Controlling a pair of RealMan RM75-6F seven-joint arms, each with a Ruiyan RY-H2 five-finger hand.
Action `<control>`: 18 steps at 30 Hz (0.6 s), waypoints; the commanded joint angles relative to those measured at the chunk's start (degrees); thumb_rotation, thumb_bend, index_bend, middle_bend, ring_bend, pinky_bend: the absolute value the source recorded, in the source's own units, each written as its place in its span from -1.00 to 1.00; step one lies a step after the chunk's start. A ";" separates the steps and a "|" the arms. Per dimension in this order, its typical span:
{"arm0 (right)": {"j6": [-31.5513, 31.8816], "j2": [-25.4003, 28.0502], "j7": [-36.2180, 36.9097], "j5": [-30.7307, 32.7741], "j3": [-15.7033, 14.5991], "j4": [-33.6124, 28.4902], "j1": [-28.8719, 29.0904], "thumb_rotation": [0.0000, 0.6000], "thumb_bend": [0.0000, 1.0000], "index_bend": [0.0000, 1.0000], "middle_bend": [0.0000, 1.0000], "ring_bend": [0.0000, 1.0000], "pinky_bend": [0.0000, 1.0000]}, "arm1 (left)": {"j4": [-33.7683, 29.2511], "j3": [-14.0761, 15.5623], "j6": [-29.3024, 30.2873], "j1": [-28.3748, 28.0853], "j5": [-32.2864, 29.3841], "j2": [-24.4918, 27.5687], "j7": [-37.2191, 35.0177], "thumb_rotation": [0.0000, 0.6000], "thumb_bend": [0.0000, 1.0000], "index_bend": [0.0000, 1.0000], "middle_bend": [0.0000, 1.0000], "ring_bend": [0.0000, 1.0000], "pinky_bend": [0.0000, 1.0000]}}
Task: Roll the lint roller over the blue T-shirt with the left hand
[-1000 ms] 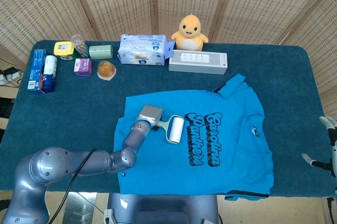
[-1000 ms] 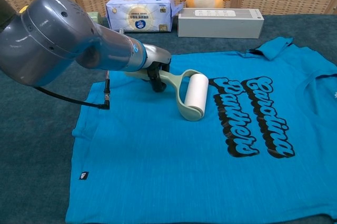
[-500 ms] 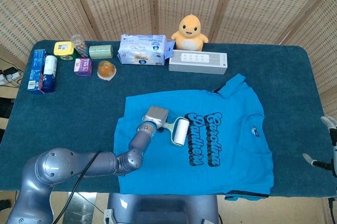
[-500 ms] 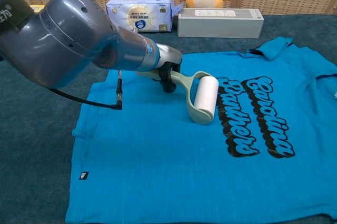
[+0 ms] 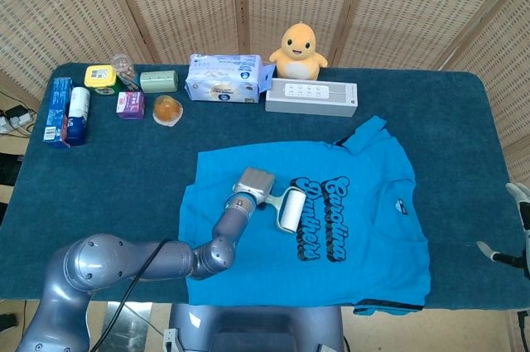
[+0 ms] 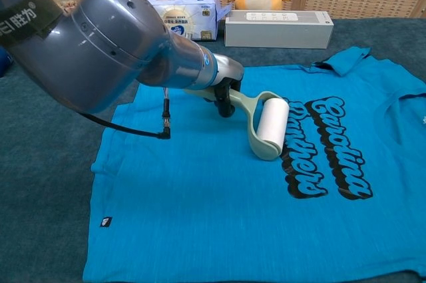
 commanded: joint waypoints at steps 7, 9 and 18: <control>0.06 0.07 0.06 -0.01 -0.01 -0.04 -0.06 1.00 -1.00 -0.79 -0.77 -1.00 -1.00 | 1.78 -1.60 -0.27 -0.92 -2.20 -1.47 2.53 1.00 0.48 0.96 0.92 0.74 0.94; 0.02 0.16 0.07 -0.01 0.02 -0.09 -0.02 1.00 -1.00 -0.79 -0.77 -1.00 -1.00 | 2.17 -1.96 -0.27 -1.14 -2.69 -1.70 3.12 1.00 0.48 0.96 0.92 0.74 0.94; -0.10 0.12 0.09 0.02 -0.06 -0.04 -0.03 1.00 -1.00 -0.79 -0.77 -1.00 -1.00 | 4.47 -3.94 -0.59 -2.38 -4.80 -3.20 5.98 1.00 0.47 0.96 0.92 0.74 0.94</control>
